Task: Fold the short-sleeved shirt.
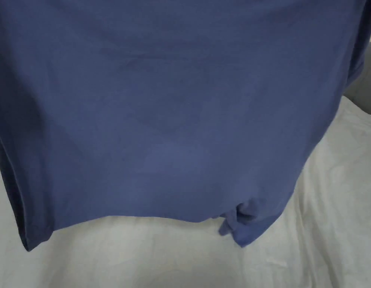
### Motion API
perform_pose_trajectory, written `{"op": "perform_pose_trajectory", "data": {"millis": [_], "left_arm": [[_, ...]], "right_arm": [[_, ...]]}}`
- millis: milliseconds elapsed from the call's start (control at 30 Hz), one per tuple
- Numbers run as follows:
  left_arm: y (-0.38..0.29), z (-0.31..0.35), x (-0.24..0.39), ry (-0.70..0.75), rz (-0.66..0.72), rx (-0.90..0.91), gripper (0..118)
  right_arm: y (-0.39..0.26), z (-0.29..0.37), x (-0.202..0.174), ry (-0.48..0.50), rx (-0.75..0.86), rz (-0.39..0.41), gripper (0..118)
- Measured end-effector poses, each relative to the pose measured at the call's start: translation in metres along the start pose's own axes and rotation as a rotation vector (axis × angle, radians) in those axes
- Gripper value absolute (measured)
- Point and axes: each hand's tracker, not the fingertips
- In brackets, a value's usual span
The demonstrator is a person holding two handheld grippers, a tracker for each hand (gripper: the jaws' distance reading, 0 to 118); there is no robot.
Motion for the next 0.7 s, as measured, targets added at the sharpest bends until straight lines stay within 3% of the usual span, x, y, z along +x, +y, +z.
{"op": "perform_pose_trajectory", "data": {"millis": [100, 367, 600, 700], "left_arm": [[0.002, -0.025, 0.013, 0.004, 0.033, -0.030, 1], [0.014, -0.109, 0.064, 0.053, -0.084, -0.048, 1], [0.023, -0.203, 0.113, 0.110, -0.159, -0.014, 2], [0.022, -0.241, 0.131, 0.107, -0.145, 0.010, 1]], "right_arm": [[0.017, -0.029, -0.002, -0.062, -0.020, 0.015, 3], [0.081, -0.120, -0.022, -0.209, 0.025, 0.098, 3], [0.129, -0.196, -0.045, -0.269, 0.116, 0.113, 3], [0.145, -0.228, -0.045, -0.268, 0.142, 0.077, 3]]}}
